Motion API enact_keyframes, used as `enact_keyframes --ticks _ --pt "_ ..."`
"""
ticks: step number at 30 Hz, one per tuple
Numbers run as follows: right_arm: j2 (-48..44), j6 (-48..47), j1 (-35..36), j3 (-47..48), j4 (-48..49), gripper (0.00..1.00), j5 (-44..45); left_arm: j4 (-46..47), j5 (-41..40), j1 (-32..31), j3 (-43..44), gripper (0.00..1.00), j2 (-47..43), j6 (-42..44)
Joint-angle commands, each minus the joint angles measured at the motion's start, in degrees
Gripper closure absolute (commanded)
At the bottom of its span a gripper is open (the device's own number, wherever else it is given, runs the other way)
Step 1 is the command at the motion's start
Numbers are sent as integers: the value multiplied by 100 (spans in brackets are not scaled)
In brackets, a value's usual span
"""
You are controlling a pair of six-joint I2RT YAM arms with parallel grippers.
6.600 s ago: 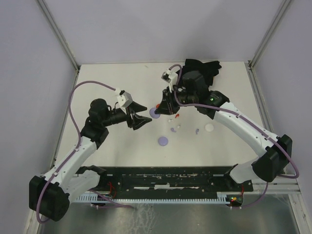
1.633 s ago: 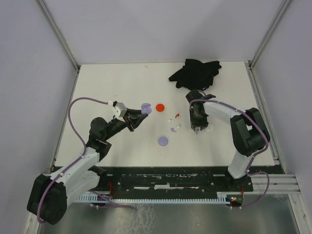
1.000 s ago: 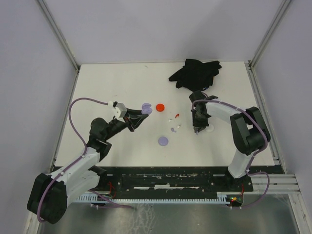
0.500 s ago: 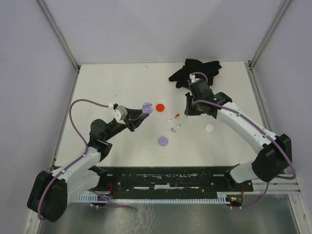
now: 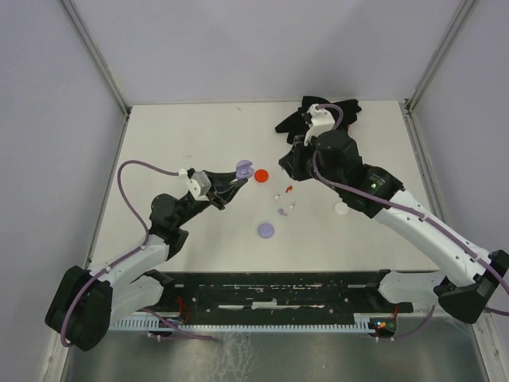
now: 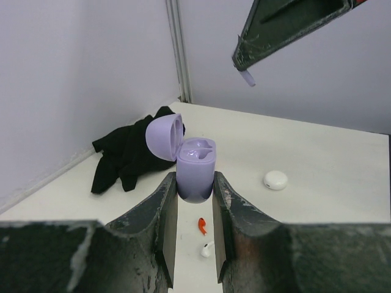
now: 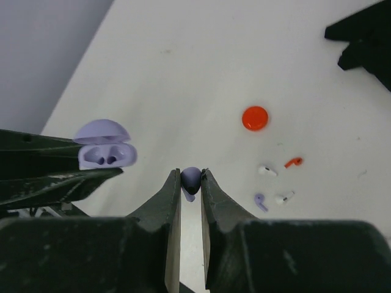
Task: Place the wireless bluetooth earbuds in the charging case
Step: Place the earbud in the charging case.
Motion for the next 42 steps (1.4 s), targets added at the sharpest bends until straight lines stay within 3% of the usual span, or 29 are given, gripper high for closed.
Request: enact_keyframes --ticks 1,14,42 --pt "-357 -190 274 -112 1342 87 120 678 -287 -218 291 97 70 177" --pt "-433 -795 1086 -850 3200 87 187 1181 -793 -630 412 97 261 -150" --pt "-163 -907 1252 -1101 3655 87 237 1405 -917 -666 448 97 215 -566"
